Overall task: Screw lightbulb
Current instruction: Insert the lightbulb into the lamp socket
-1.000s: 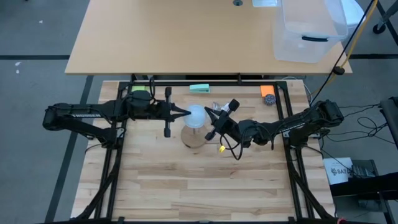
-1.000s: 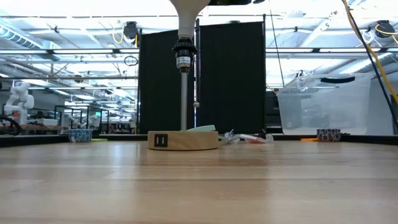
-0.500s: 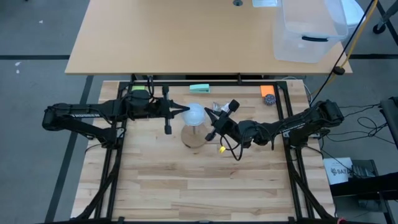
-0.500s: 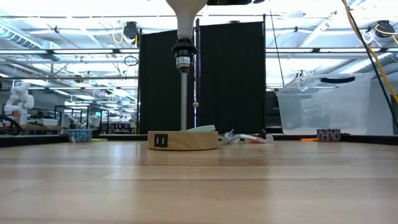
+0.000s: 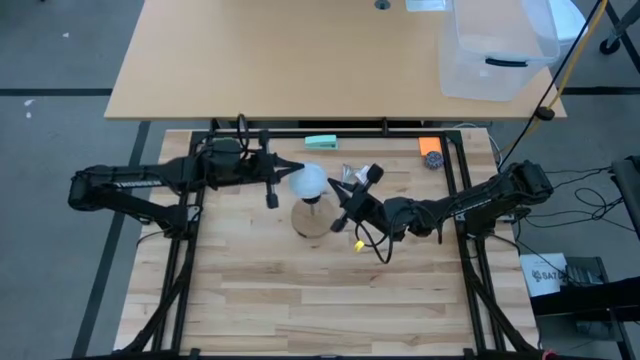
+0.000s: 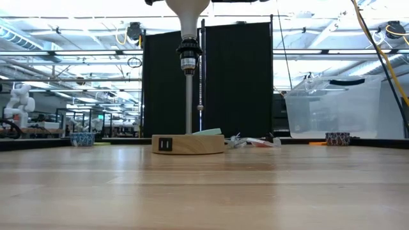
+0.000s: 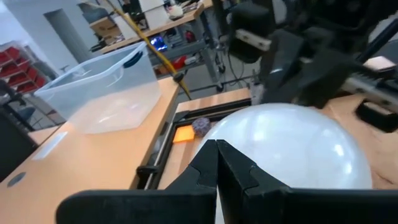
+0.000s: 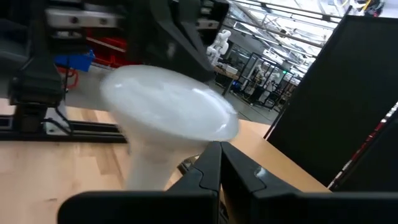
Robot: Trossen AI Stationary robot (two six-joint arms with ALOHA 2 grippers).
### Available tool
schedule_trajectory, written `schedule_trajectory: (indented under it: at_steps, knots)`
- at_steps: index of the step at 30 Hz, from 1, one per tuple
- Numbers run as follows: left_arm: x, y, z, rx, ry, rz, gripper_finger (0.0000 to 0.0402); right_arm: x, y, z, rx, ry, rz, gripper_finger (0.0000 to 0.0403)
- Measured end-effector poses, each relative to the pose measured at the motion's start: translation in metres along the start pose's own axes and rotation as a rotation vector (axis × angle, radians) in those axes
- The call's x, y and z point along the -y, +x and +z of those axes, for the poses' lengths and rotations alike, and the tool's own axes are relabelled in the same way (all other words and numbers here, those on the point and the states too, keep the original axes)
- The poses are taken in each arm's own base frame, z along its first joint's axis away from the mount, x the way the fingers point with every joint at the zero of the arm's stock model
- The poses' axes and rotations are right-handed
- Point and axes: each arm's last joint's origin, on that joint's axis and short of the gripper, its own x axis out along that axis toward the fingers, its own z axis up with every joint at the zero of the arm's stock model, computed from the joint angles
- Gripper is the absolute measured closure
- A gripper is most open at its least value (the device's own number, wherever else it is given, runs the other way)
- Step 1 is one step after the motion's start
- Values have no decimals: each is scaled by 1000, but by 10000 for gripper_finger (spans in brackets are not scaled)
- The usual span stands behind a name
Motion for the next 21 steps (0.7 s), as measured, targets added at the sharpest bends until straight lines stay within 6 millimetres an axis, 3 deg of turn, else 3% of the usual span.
schedule_trajectory:
  at_steps: [21]
  knots:
    - [1,0,0,14,0,-47,402,-8,-12,3,-20,-21,-22,403]
